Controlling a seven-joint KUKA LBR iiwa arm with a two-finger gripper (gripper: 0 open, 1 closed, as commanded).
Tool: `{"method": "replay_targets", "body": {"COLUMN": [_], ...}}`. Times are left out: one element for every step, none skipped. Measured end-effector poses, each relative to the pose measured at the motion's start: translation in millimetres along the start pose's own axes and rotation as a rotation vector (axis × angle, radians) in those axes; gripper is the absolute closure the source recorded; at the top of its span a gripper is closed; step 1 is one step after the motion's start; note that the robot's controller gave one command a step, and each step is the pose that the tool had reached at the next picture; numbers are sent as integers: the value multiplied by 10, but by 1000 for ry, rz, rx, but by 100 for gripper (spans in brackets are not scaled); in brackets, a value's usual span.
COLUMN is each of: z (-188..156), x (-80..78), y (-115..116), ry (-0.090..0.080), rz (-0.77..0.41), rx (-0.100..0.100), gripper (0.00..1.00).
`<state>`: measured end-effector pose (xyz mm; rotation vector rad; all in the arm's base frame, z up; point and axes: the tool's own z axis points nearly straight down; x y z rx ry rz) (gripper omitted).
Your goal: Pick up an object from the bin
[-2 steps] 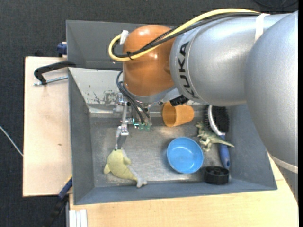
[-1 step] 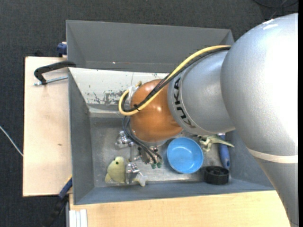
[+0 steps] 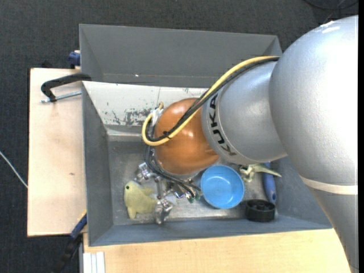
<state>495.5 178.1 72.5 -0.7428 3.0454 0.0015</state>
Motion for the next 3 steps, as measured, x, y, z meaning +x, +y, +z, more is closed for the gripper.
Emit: {"method": "replay_targets", "body": {"z": [-11,-1624,-1611], "x": [-14,-150,-140], "y": [5,-195,-215], "ry": [-6,-6,-1], "rz": [0,-349,-599], "rx": [-1,2,-1], "gripper": [100,100,100]}}
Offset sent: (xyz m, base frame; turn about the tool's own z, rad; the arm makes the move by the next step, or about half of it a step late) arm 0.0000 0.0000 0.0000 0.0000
